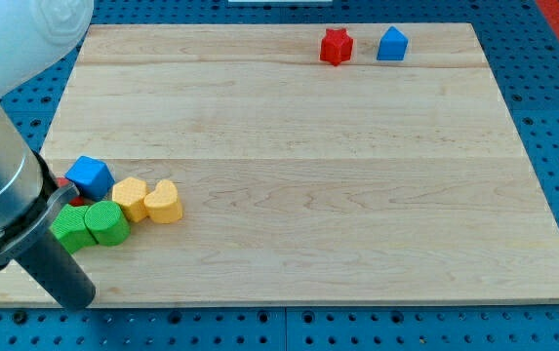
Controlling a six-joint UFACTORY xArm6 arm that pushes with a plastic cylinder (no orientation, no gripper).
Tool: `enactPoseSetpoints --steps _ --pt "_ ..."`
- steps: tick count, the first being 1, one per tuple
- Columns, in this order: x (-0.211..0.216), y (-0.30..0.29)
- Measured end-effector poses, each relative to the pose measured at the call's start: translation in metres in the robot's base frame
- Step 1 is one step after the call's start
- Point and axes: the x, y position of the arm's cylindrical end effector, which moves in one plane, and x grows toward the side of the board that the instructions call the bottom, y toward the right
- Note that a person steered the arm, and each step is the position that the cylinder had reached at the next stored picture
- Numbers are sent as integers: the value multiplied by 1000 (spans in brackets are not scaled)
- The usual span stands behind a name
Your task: Push the green and yellow blocks towards the center of the board
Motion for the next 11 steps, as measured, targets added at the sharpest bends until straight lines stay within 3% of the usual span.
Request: enactPoseSetpoints --steps 1,3,4,5,9,10,11 --pt "0 -2" --pt "0 -82" --pt "-22 -76" --pt "-51 -60" --pt "-127 96" --pt "-151 105" --pt "-176 65"
